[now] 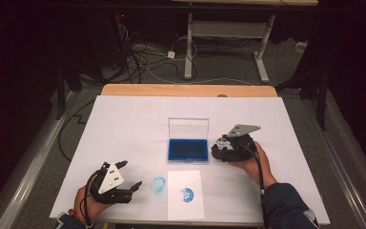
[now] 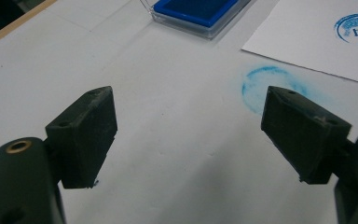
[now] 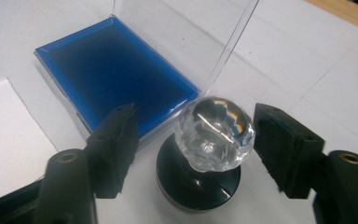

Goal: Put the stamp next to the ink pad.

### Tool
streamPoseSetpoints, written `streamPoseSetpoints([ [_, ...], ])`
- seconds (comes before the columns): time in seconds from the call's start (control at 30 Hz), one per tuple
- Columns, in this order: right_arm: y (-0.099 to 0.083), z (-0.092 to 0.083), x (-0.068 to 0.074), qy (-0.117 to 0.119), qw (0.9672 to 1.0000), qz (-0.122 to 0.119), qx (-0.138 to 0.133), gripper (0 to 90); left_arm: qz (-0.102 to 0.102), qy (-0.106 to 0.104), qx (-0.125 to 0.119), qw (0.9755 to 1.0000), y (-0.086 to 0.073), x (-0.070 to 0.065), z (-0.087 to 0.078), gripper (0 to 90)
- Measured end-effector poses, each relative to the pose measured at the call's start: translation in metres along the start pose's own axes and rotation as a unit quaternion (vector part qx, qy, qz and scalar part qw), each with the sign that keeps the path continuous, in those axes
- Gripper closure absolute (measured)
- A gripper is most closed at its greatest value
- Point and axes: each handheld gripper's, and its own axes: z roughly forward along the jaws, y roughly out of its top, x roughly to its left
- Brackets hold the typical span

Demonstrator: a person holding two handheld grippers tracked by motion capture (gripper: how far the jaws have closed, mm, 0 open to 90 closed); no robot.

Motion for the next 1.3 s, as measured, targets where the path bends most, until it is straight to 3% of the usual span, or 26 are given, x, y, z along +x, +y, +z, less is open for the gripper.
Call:
streamPoseSetpoints([
  [0.2, 0.003, -0.006, 0.002, -0.017, 0.9996, -0.011, -0.018, 28.0, 0.000, -0.001, 0.001, 1.0000, 0.000, 0.000, 0.001, 17.8],
  [0.73, 0.009, -0.021, 0.001, -0.048, 0.9967, 0.001, -0.065, 19.5, -0.005, -0.003, -0.001, 1.0000, -0.001, 0.001, 0.000, 17.7],
  [1.3, 0.014, -0.034, 0.007, -0.047, 0.9942, -0.008, -0.096, 15.3, -0.001, 0.001, -0.001, 1.0000, -0.001, 0.000, 0.000, 17.7],
])
